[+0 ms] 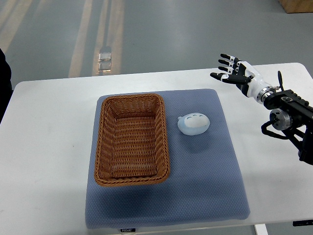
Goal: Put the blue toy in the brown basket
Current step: 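Move the right hand toward the pale blue plush toy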
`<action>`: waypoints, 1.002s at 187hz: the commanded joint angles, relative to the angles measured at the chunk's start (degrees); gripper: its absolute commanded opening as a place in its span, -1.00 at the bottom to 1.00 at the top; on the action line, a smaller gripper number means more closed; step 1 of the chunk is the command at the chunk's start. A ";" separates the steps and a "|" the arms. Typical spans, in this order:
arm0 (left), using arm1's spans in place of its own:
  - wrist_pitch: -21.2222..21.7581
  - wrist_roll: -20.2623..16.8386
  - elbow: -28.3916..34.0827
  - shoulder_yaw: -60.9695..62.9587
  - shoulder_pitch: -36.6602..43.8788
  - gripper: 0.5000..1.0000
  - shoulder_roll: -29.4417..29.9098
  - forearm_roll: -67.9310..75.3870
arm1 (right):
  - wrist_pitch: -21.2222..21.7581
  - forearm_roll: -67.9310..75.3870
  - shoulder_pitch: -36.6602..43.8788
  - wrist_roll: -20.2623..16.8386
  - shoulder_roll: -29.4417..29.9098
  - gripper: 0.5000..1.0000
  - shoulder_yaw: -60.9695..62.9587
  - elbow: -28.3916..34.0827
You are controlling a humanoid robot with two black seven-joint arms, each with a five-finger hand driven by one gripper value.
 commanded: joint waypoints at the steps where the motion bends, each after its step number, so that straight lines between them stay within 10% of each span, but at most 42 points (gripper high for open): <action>1: 0.00 0.00 0.00 0.03 0.00 1.00 0.00 0.00 | 0.01 0.00 0.04 0.04 0.01 0.64 -0.93 -0.01; 187: 0.09 0.00 0.44 -0.23 0.00 1.00 0.00 -0.09 | 1.68 -5.71 3.55 1.45 -1.84 0.64 -7.87 1.22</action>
